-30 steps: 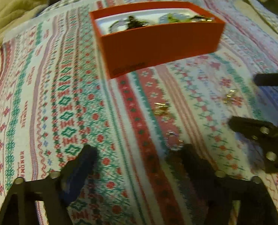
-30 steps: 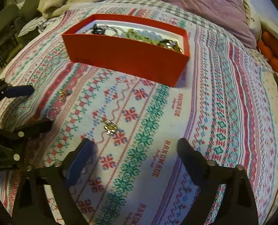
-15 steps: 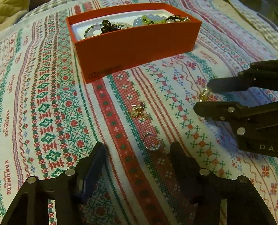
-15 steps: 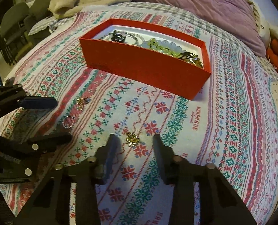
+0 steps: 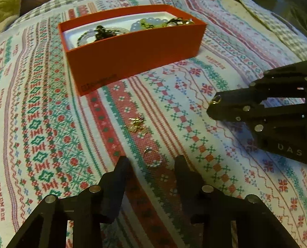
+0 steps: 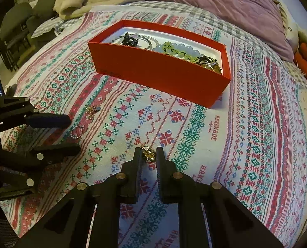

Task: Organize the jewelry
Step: 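Grasp the small silver ring with the left tool while the right tool grasps a gold charm, then carry the ring and gold charm into the red box and open both tools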

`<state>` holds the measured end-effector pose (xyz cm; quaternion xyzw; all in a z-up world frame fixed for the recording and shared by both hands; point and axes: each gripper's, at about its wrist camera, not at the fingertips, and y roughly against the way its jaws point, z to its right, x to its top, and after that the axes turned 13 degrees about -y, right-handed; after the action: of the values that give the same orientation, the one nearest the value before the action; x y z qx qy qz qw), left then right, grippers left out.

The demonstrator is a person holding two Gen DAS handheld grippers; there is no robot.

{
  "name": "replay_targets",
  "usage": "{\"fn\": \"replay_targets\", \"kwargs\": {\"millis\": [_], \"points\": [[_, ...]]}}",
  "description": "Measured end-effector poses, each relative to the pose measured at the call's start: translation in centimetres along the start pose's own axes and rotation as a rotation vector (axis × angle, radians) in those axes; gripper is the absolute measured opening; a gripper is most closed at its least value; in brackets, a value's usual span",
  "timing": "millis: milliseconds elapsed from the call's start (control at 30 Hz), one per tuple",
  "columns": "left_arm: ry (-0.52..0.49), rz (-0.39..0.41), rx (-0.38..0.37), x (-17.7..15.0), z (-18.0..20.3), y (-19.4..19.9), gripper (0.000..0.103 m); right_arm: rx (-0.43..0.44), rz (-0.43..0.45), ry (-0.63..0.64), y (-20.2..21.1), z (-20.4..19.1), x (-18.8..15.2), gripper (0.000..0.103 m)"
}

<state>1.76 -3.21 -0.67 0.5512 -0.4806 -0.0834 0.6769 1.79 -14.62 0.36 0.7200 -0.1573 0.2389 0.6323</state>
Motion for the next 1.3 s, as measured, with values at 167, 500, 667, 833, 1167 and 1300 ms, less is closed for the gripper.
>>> {"fn": "replay_targets", "kwargs": {"millis": [167,500,667,833,1167,1300], "points": [[-0.009,-0.004,-0.012,0.5,0.1,-0.4,0.027,-0.001,-0.001,-0.002,0.2,0.1,-0.3,0.014],[0.005,-0.003,0.000,0.4,0.0,-0.2,0.012,0.002,-0.002,-0.018,0.7,0.3,-0.5,0.014],[0.025,-0.011,-0.010,0.3,-0.1,0.2,0.001,0.013,0.005,-0.032,1.4,0.5,-0.3,0.014],[0.023,-0.015,-0.010,0.3,0.1,0.5,0.001,0.026,0.015,-0.044,2.3,0.5,-0.2,0.014],[0.038,0.012,0.000,0.5,0.1,1.9,0.000,0.035,0.028,-0.051,3.3,0.6,0.1,0.014],[0.046,0.016,-0.026,0.6,-0.2,2.2,0.000,0.043,0.038,-0.058,3.8,0.7,0.4,0.014]]}}
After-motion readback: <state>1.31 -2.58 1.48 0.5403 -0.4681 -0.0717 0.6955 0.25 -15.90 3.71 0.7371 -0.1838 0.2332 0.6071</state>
